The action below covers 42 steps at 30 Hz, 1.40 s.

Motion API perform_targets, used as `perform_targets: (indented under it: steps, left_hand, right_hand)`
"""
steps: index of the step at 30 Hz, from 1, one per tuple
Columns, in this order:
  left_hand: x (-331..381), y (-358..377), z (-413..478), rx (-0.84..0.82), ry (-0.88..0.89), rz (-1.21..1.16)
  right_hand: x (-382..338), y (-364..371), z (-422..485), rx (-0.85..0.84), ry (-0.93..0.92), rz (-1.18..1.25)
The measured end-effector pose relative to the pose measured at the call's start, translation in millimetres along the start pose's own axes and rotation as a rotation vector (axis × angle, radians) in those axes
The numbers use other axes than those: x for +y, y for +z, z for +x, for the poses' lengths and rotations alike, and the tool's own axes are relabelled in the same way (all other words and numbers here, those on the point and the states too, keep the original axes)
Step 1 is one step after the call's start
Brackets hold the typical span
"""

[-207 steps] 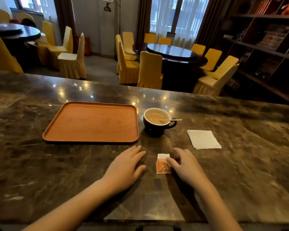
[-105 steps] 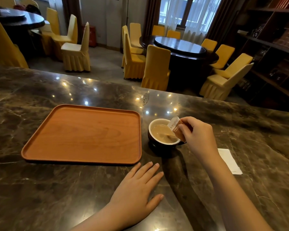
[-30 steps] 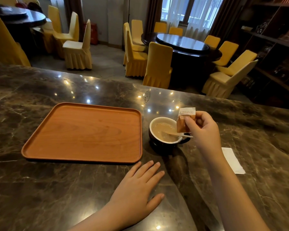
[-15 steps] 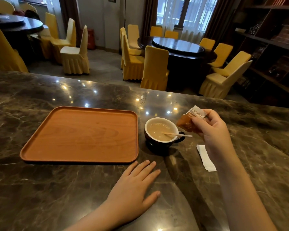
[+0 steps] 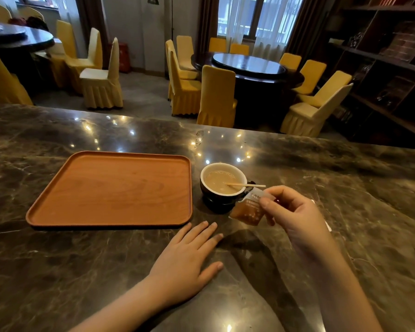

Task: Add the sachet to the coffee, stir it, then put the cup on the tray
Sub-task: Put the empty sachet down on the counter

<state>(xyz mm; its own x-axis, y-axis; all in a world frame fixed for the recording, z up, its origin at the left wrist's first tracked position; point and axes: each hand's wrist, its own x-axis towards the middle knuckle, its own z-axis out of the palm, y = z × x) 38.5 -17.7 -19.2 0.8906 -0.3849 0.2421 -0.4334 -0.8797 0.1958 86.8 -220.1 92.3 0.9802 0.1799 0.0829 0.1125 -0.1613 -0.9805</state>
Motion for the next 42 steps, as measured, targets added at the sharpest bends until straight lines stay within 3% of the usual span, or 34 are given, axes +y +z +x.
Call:
perform_targets:
  steps: [10,19,24,34,42]
  left_hand:
    - [-1.3,4.7,-0.1,-0.009,0.023,0.056]
    - [0.1,4.5,1.0,-0.045,0.016,0.069]
    - [2.9,3.7,1.7,-0.049,0.009,0.092]
    - [9.7,2.6,1.3,-0.027,-0.020,0.051]
    - [9.0,4.9,0.6,0.001,0.000,0.086]
  right_hand:
    - [43.5,-20.1,-16.8,0.022,-0.002,-0.560]
    - [50.2,-37.0,-27.2,0.032,-0.024,-0.576]
    - [54.1,-59.4,-26.6,0.126,-0.015,-0.550]
    - [56.4,-65.5,-14.0,-0.173,0.173,-0.579]
    - [70.1,-41.4,-1.9,-0.106,0.002,-0.837]
